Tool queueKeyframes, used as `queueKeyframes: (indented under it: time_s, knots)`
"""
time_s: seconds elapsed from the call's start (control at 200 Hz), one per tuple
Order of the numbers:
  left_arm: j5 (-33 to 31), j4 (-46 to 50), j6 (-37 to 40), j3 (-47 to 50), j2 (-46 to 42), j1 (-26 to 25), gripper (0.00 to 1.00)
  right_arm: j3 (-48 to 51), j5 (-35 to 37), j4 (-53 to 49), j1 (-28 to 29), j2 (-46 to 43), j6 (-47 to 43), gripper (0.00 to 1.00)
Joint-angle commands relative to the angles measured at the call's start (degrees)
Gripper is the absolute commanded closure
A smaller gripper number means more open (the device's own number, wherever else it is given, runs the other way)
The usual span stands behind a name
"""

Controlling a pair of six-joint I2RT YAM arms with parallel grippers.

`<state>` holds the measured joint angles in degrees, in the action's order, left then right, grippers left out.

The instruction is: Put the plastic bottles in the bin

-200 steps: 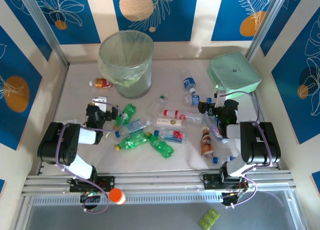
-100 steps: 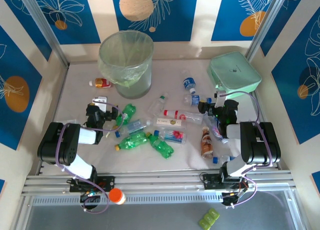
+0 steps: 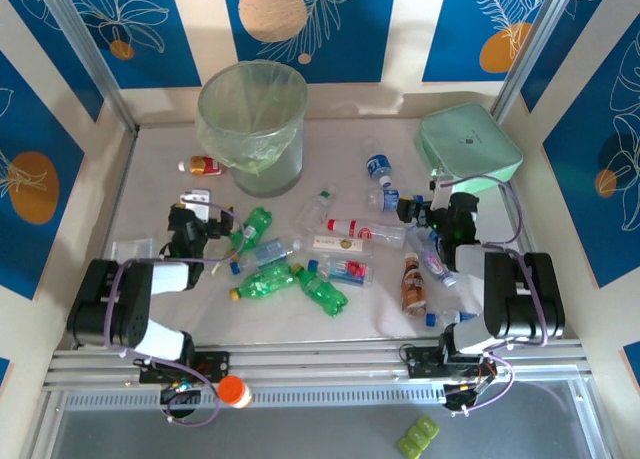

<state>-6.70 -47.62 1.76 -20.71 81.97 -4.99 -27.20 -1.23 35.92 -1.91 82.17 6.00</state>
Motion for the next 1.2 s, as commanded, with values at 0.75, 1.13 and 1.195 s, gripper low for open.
queueKeyframes:
  time_s: [0.75, 1.13, 1.195]
  knots:
    - [8.94, 68.98, -18.84, -37.03, -44.97, -28.92, 0.01, -44.37, 33.96, -67.65, 63.47, -26.59, 0.96, 0.01]
    - [13.83, 74.91, -31.45, -43.71, -32.98, -28.71, 0.01, -45.31, 7.95, -72.93, 26.61, -17.01, 16.67, 0.01]
    - [12.53, 74.27, -32.62, -41.68, -32.87, -28.59, 0.01, -46.3, 8.74, -73.71, 25.42, -14.3, 17.38, 0.01]
